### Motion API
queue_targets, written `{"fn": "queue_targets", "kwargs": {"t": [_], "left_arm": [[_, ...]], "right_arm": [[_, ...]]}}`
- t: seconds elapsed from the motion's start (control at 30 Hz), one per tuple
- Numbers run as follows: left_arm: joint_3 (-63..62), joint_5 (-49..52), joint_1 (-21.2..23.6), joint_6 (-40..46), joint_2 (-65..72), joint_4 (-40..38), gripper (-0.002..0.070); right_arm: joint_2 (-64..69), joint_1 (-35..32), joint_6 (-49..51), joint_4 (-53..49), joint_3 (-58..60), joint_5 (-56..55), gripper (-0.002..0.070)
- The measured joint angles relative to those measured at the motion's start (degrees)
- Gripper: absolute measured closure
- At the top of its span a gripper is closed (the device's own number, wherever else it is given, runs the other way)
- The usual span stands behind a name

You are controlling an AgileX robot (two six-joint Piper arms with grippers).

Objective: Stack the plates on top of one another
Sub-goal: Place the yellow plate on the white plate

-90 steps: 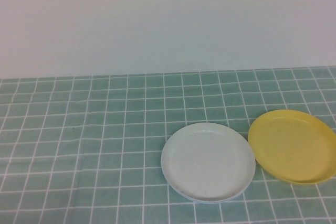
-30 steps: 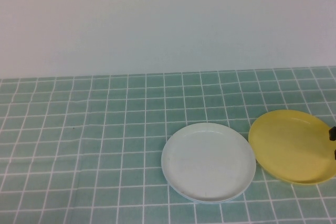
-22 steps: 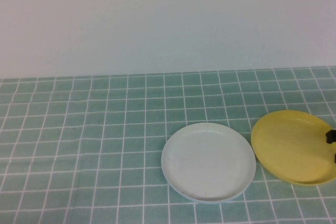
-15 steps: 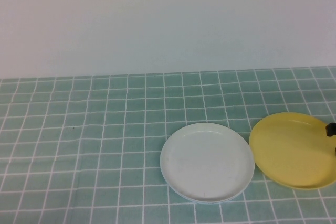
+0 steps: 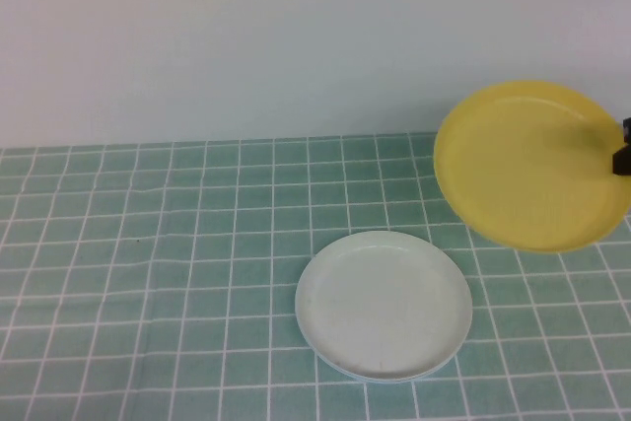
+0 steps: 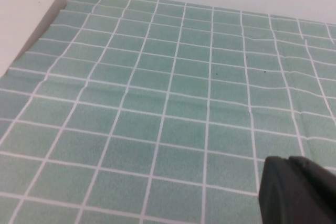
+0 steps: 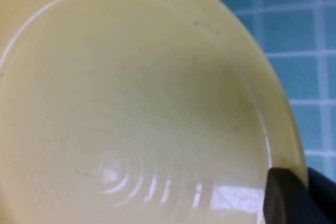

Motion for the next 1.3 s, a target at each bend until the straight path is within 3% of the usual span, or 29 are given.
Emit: {"fn": "queue_targets", "kwargs": {"t": [0.23,0.63,1.1,1.2,1.3], "left_arm": [[0.0,0.0,0.0,0.0,0.0,0.0,0.0676],[0.0,0.0,0.0,0.0,0.0,0.0,0.0675],[0.0,0.0,0.0,0.0,0.0,0.0,0.0675],[0.0,0.0,0.0,0.0,0.0,0.0,0.0675],[0.0,0.0,0.0,0.0,0.0,0.0,0.0675]], "right_arm": [[-1.5,3.1,-11.8,13.2,-0.7,9.2,0.0665],[3.0,15.8,-13.5,12.2,-0.4,6.6,0.0665],[17.1,17.2,-13.0,11.2,-0.3,2.3,0.0662],[17.6,17.2,-12.8,11.1,-0.2,2.2,0.0622],[17.6,17.2,-12.8,11.1,-0.2,2.3,0.0533]]}}
